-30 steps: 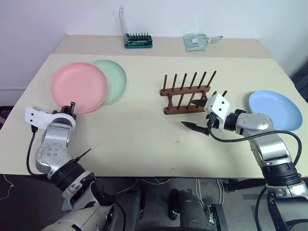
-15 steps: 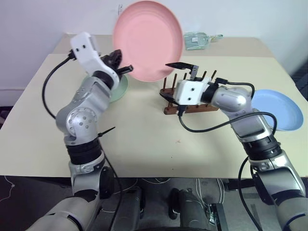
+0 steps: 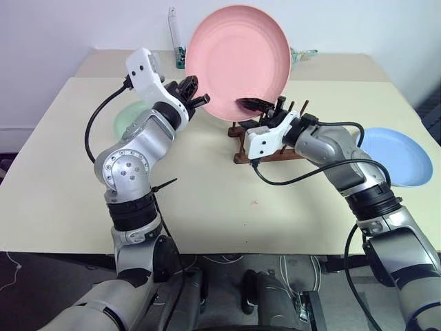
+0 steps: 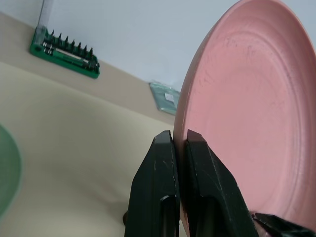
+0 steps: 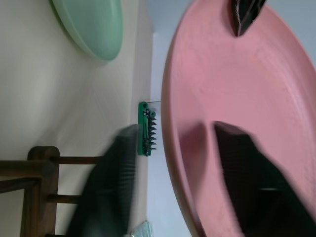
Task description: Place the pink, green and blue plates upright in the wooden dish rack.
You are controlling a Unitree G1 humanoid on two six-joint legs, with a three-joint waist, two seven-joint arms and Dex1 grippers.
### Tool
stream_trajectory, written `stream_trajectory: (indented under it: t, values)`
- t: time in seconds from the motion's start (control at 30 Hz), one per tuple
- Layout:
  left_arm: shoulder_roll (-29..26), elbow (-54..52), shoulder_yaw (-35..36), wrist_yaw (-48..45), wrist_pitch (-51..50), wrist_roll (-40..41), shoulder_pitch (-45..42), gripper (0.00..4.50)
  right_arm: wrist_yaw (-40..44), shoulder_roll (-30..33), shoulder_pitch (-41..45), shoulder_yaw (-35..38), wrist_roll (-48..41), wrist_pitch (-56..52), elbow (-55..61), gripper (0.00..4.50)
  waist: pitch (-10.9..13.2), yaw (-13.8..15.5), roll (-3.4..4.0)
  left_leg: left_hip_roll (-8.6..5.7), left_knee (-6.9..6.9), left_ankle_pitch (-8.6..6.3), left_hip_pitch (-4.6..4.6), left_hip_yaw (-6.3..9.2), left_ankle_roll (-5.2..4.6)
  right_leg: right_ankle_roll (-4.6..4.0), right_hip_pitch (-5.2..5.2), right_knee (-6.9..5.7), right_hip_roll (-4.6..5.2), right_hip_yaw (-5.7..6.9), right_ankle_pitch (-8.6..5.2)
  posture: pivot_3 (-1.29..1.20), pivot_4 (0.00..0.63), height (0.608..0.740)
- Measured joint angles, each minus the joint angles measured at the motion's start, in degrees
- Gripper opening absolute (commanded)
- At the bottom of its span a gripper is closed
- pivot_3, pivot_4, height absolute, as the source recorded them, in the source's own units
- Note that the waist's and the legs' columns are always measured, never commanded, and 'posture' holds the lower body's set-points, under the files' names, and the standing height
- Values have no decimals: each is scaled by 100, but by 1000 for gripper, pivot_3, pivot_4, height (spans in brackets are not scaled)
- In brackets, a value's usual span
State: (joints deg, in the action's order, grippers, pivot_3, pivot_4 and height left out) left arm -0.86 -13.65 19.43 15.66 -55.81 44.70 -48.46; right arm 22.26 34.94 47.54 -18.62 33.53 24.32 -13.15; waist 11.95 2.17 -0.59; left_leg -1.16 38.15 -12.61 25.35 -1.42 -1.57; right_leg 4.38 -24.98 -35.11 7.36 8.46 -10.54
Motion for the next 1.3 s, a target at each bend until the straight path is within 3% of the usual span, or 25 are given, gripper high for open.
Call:
stream_trajectory:
  t: [0.03, 0.1, 0.2, 0.3, 0.4, 0.53, 0.6, 0.7, 0.8, 0.9, 1.0, 1.3]
  values:
    - [3, 1, 38, 17, 4, 35, -2, 0, -14, 6, 0, -2, 18, 31, -13, 130, 0, 0, 0, 0, 0, 0, 0, -1, 0, 0, 0, 0, 0, -1, 0, 0, 150, 730]
    - [8, 15, 97, 57, 10, 97, -17, 0, -21, 12, -2, -35, 57, 134, -17, 32, 0, 0, 0, 0, 0, 0, 0, -1, 0, 0, 0, 0, 0, -3, 0, 0, 150, 730]
    - [45, 25, 130, 26, 126, 148, -18, 988, -28, 11, -2, -35, 60, 191, -30, 0, 1, 6, 0, 0, 1, 0, 0, 0, -1, 0, 1, 1, -1, -3, 0, 0, 150, 730]
    - [216, 107, 437, 35, 581, 343, -170, 2435, -28, 62, -16, 2, 58, 126, -61, 0, 2, 7, -2, -1, 4, 0, 1, 1, -1, -1, 2, 2, -2, -4, 1, 0, 150, 730]
    - [32, 454, 832, 134, 1470, 256, -569, 2435, 10, 167, -83, 222, -142, 18, -45, 0, 2, 6, -2, 1, 3, 0, 0, 1, -1, -2, 2, 1, -6, -4, 1, 0, 150, 730]
    - [-999, 926, 1148, 7, 2367, -366, -564, 2435, 392, 318, -305, 1136, -1323, -668, 23, 0, 2, -16, -1, 9, -4, 0, -4, -11, -1, -20, 1, 3, -15, -13, 12, 0, 150, 730]
    - [-1611, 1054, 774, -451, 2467, -892, -145, 2435, 786, 198, -361, 1756, -2472, -1578, 346, 0, 2, -7, 0, 10, -5, 0, -4, -13, -1, -23, 1, 3, -17, -15, 14, 0, 150, 730]
    - [-2495, 1080, -511, -1849, 2429, -1512, 887, 2435, 1225, -75, -342, 2948, -5109, -4119, 1180, 0, 0, 28, 10, 5, -1, -2, -6, -2, -4, -30, 11, 2, -22, -29, 17, 0, 150, 730]
    - [-2653, 1010, -1578, -3261, 2343, -1551, 1920, 2435, 1316, 12, -192, 3772, -6806, -5877, 1410, 0, 1, 15, 10, 6, 2, -18, 3, -5, 3, -57, -1, 23, -26, -56, 13, 0, 150, 730]
    - [-2855, 774, -2332, -4380, 2427, -1647, 2465, 2435, 1348, 218, -178, 3959, -7437, -6789, 1390, 0, 4, -9, 15, 21, -2, -21, 20, -16, 8, -70, -32, 26, -27, -60, 21, 0, 150, 730]
    - [-3239, 397, -2569, -5158, 2680, -1805, 2741, 2435, 1226, 229, -178, 4145, -7902, -7505, 1204, 0, 4, -25, 38, 58, -16, -20, 12, -40, 9, -80, -41, 25, -45, -62, 27, 0, 150, 730]
    - [-3036, 332, -2578, -5531, 2601, -1871, 3011, 2435, 426, 149, 16, 4826, -8652, -8211, 503, 0, 4, 0, 52, 68, -10, -8, 14, -61, -6, -52, -45, 17, -58, -66, 27, 0, 150, 730]
